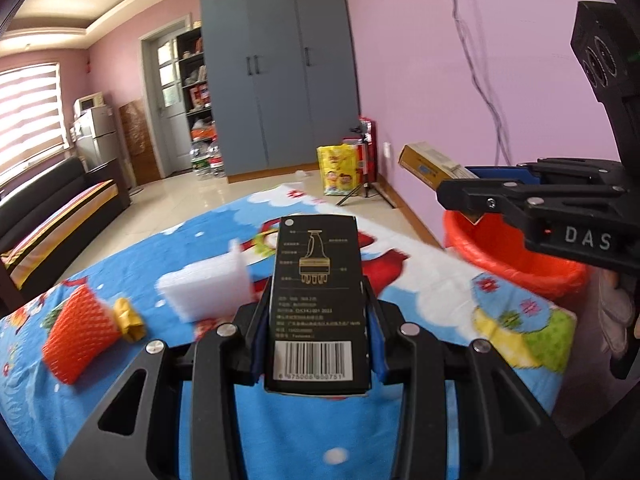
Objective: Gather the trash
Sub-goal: 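Carry both boxes over the red bin and open both tools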
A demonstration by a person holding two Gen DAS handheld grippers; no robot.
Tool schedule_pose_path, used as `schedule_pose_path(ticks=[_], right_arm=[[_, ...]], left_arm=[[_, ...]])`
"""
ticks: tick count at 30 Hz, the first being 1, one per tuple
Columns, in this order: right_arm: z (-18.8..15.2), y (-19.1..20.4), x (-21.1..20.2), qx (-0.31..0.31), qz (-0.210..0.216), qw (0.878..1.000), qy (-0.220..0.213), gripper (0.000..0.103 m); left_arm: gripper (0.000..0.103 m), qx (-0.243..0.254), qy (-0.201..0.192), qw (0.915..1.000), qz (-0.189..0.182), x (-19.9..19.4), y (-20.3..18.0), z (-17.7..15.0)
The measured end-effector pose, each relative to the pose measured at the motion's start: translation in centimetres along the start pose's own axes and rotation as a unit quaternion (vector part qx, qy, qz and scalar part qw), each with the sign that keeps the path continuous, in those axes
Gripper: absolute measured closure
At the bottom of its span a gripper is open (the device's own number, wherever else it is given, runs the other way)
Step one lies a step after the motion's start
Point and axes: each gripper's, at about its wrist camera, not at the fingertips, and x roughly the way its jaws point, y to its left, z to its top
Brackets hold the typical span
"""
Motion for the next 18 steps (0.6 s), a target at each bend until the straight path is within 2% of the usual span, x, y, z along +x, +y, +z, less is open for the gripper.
schedule_pose_path(ticks=[9, 18], right_arm=[[-2.0, -7.2, -1.9, 0.065, -0.069, 0.996, -0.001, 0.072], [-3.7, -12.3, -3.2, 0.1, -0.118, 0.988, 0.006, 0.072]], left_arm=[[0.065, 0.0, -0.013, 0.9994, -0.031, 1.1, -3.1, 1.2], [0.065, 0.014, -0.026, 0.9959, -0.085, 2.3, -7.9, 3.3]])
